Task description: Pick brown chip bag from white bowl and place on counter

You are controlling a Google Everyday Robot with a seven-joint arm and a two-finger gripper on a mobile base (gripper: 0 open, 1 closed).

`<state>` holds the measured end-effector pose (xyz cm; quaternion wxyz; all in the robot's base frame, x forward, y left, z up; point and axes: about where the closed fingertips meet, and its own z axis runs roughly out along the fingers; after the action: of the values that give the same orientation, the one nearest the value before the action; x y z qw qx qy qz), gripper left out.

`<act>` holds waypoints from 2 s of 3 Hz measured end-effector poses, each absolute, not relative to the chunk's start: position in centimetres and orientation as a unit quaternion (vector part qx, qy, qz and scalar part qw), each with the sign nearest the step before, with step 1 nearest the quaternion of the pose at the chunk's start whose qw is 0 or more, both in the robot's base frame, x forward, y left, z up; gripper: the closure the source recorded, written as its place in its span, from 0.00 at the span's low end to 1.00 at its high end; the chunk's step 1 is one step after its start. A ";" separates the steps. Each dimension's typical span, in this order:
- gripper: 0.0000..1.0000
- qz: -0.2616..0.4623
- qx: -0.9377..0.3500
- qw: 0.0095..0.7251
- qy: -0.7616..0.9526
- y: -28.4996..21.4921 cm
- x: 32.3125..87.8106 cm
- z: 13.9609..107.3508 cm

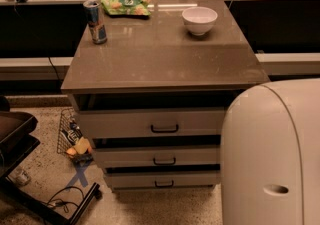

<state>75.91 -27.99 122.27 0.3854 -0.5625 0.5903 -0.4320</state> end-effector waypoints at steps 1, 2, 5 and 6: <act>1.00 -0.416 -0.555 0.352 0.628 -27.5 73.3 122.4; 1.00 -0.416 -0.555 0.352 0.628 -27.5 73.3 122.4; 1.00 -0.264 -0.505 0.375 0.731 -20.9 70.1 118.1; 1.00 -0.216 -0.510 0.393 0.734 -16.1 71.6 114.4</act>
Offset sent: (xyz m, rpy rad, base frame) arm -0.0210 0.0046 0.0072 0.0173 0.0462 -0.0530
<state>71.57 -16.13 114.41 0.3928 -0.5098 0.7342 -0.2160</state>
